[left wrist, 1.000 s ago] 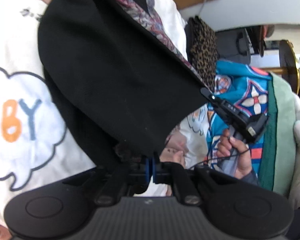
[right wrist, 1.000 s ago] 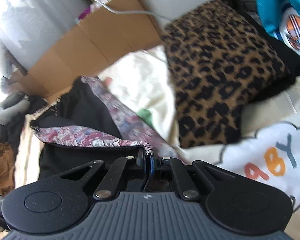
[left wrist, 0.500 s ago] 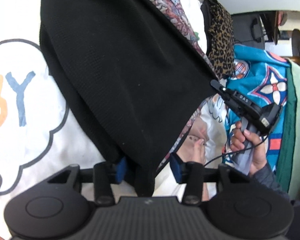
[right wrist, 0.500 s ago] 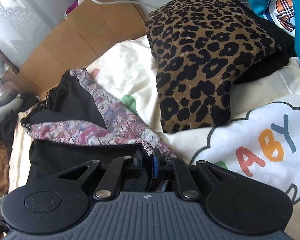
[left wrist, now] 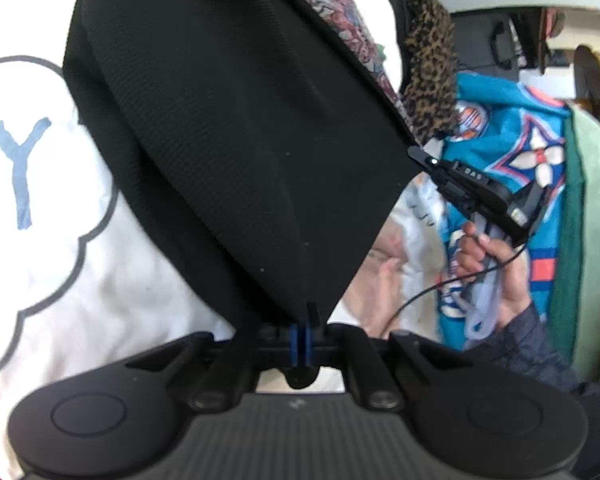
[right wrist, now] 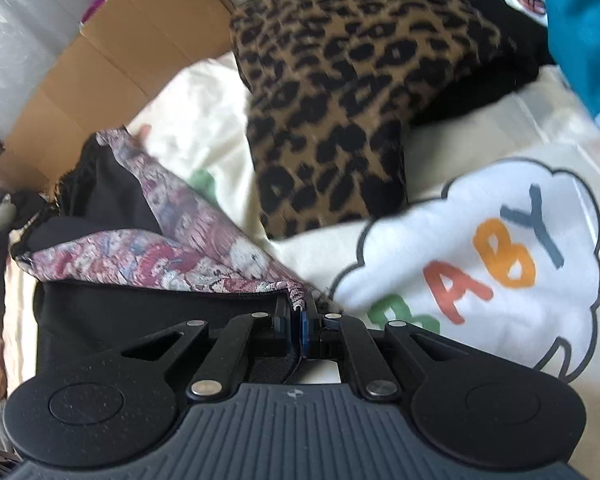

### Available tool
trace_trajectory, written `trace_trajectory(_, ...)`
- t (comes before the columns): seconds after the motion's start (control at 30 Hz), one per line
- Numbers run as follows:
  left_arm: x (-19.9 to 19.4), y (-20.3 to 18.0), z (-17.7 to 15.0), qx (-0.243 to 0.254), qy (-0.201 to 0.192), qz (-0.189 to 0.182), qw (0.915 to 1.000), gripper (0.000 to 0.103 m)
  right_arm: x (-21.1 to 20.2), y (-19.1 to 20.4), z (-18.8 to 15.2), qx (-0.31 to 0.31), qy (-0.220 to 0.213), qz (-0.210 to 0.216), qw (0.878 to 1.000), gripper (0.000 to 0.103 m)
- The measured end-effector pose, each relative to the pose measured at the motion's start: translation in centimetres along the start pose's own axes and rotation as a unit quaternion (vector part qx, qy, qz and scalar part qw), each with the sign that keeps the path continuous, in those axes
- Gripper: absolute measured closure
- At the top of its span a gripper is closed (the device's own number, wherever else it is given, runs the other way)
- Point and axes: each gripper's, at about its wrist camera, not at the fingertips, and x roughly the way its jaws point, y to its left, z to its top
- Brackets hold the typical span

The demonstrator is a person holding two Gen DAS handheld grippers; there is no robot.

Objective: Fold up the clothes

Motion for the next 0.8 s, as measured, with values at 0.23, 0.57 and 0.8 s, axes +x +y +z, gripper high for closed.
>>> trace_trajectory(0.23,1.2,0.2,-0.3,0.006,0.012,0.018,0.9998,0.099,-0.2,-0.5,-0.1,0.003,-0.007,0.007,1.000,0.099)
trace_trajectory(0.57,1.2,-0.1,0.1,0.027,0.032,0.042,0.9982,0.092,-1.8,-0.3,0.6,-0.030,-0.027,-0.021,0.999,0.071)
trace_trajectory(0.8,-4.1,-0.3,2.1,0.056,0.006,0.083,0.9949,0.076,-4.6,-0.4,1.0,-0.044,-0.061,-0.020,0.997,0.070)
